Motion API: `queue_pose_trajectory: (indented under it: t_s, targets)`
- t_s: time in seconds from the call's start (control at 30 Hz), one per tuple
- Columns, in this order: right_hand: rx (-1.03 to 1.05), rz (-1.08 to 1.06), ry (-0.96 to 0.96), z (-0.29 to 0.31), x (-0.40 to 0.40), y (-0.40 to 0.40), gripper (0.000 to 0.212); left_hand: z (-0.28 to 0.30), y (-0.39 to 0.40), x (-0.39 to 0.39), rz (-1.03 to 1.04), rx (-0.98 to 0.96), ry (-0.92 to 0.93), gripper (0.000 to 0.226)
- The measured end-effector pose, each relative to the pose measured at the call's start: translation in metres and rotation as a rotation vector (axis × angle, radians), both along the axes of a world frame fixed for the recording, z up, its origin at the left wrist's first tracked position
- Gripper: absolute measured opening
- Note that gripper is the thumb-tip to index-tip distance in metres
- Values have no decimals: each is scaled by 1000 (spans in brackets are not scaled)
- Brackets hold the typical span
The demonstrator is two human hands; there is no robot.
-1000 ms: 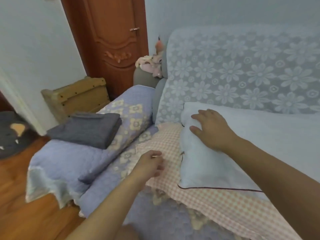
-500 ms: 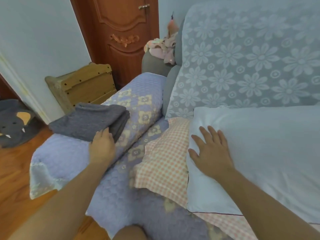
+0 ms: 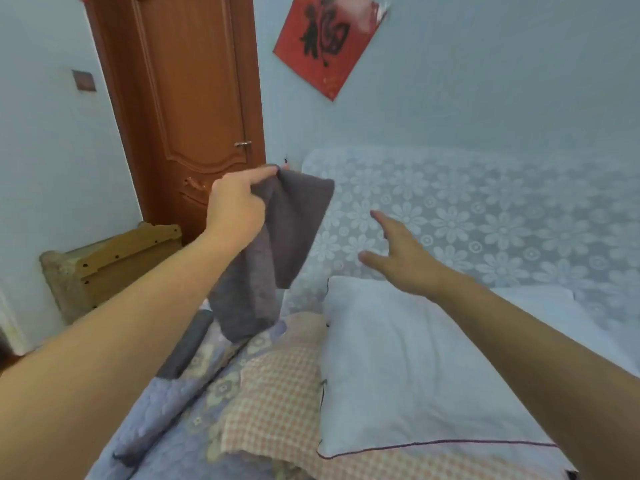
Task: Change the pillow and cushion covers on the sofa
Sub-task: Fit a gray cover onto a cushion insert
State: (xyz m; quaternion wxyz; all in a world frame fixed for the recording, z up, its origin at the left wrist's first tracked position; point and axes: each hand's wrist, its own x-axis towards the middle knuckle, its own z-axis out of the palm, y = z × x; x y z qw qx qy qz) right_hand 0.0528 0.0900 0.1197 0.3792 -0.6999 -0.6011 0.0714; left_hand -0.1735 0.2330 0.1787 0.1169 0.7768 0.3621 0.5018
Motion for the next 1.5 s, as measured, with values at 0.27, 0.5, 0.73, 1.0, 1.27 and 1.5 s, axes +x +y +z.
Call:
queue_pose_trajectory:
  t_s: [0.27, 0.5, 0.73, 1.0, 1.27, 1.5]
  targets:
    - [290, -383, -12, 160, 62, -123, 112, 125, -115, 96, -842, -307, -48, 79]
    - [97, -486, 79, 108, 117, -206, 33, 74, -115, 163, -262, 210, 350, 57]
    - [-391, -913, 226, -101, 189, -236, 42, -179, -175, 171, -411, -60, 1017, 71]
    - [-154, -912, 293, -173, 201, -236, 35, -257, -159, 158, -391, 104, 1373, 136]
    - [-177, -1000, 342, -149, 282, -153, 34, -224, -100, 216, -565, 130, 1756, 155]
    - [-632, -1056, 490, -129, 237, -203, 49, -190, -127, 181, -802, -297, 1435, 61]
